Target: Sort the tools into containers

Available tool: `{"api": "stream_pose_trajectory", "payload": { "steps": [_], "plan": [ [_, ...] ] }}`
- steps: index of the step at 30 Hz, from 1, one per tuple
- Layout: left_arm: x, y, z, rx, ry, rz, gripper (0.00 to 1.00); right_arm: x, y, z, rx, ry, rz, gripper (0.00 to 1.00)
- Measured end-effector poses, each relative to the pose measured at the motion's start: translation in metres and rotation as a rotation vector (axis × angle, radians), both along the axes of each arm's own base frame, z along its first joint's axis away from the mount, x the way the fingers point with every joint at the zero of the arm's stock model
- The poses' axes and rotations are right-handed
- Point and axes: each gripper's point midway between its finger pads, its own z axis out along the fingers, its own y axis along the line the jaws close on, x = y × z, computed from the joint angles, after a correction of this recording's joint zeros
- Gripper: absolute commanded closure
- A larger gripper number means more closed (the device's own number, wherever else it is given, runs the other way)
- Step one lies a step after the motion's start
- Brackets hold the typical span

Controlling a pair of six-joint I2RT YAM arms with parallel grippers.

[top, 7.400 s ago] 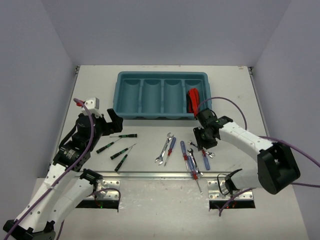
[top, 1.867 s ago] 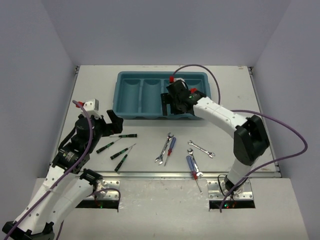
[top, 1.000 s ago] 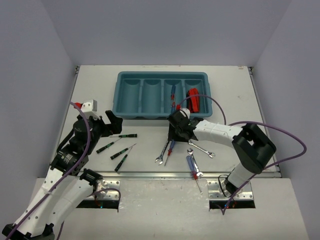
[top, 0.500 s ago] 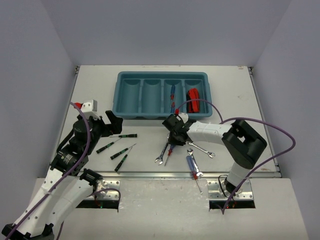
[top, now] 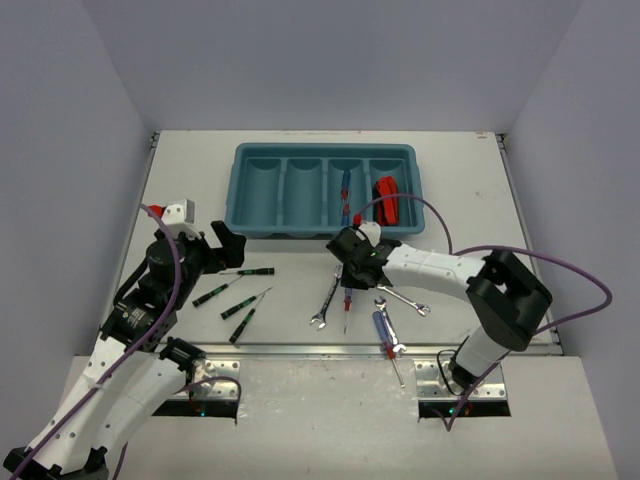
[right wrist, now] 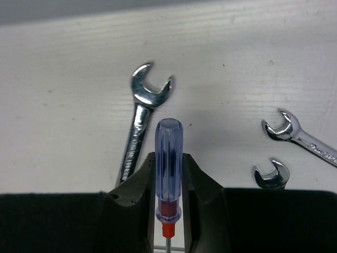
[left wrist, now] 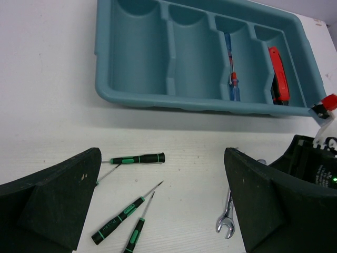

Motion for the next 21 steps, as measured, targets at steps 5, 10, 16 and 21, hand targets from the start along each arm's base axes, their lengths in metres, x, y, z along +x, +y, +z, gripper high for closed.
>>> {"api": "stream_pose_trajectory", "payload": {
  "steps": [5, 10, 16, 21],
  "plan": [
    [0.000, 0.000, 0.000, 0.001, 0.001, 0.002, 0.00, 0.026, 0.014, 0.057, 0.036, -0.128, 0.091, 0.96],
    [0.001, 0.001, -0.001, 0.003, 0.003, 0.006, 0.00, 0.089, 0.015, 0.122, 0.075, -0.268, 0.093, 0.95],
    [0.001, 0.001, -0.001, 0.003, 0.002, 0.005, 0.00, 0.211, 0.003, 0.157, -0.007, -0.324, 0.058, 0.90],
    [0.001, 0.000, -0.001, 0.003, 0.001, 0.003, 0.00, 0.279, 0.008, 0.158, -0.066, -0.354, 0.087, 0.11]
  ]
}}
